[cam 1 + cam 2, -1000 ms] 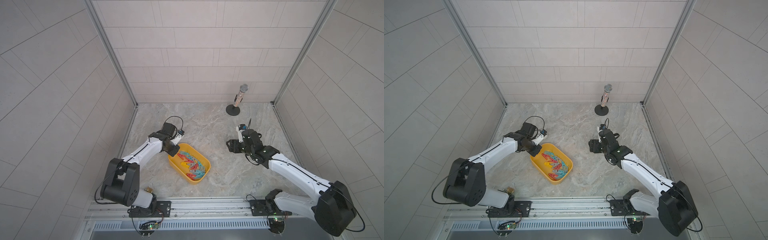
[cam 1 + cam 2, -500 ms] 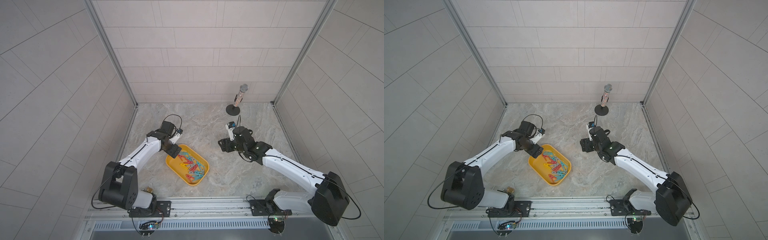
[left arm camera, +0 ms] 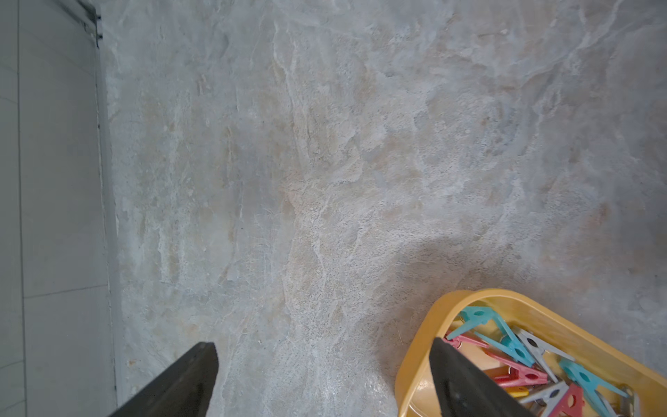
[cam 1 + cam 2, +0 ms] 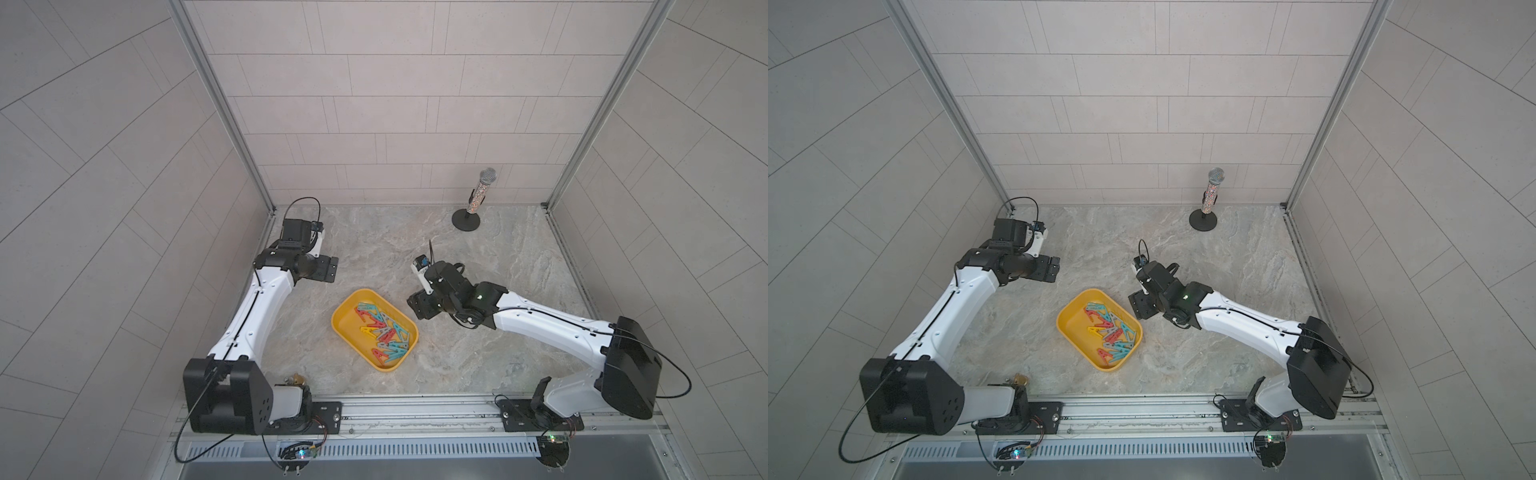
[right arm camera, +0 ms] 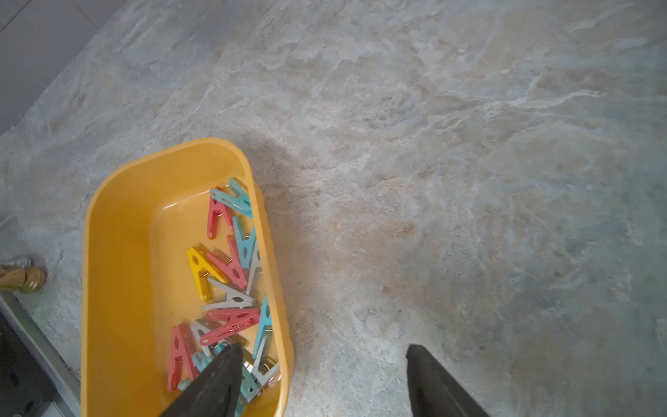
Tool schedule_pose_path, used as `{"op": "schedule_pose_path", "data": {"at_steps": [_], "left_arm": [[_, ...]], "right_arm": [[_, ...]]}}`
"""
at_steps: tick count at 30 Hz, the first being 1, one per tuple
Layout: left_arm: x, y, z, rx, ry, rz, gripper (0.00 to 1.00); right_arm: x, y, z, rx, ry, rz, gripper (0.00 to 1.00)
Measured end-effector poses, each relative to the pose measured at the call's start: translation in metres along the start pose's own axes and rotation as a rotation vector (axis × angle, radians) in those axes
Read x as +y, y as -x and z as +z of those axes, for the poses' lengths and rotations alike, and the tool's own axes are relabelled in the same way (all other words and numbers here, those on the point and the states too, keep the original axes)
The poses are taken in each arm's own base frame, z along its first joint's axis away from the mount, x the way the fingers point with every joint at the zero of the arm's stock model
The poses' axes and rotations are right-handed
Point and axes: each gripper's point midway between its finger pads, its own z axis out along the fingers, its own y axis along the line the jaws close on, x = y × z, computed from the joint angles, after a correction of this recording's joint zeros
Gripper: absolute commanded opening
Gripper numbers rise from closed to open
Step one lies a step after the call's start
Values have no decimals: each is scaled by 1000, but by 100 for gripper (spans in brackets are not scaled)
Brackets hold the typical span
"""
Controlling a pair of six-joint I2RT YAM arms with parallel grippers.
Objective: Take the clothespins out of the storage box
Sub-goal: Pick up the clothespin from the storage box.
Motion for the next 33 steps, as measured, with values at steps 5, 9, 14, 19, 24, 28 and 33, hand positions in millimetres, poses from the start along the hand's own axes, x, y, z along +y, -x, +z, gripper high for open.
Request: {"op": "schedule_pose_path", "data": {"at_steps": [5, 9, 14, 19, 24, 28, 33], "left_arm": [[34, -18, 16, 64, 40, -144, 100], [49, -25, 16, 59, 60, -201, 100], [37, -35, 23, 70, -3, -207, 100], [35, -32, 24, 61, -14, -207, 100], [45, -33, 23, 58, 34, -216, 100], [57, -33, 22, 53, 71, -239, 100], [63, -34, 22, 52, 91, -252, 100]], "right_arm": [[29, -4, 11, 43, 61, -61, 68], [48, -5, 24, 83, 114, -101, 59], [74, -9, 42, 145, 163, -179, 57], [98, -21, 64, 227, 182, -278, 54], [110, -40, 83, 311, 181, -353, 51], [113, -47, 93, 348, 172, -374, 48], [113, -46, 99, 367, 155, -393, 42]]}}
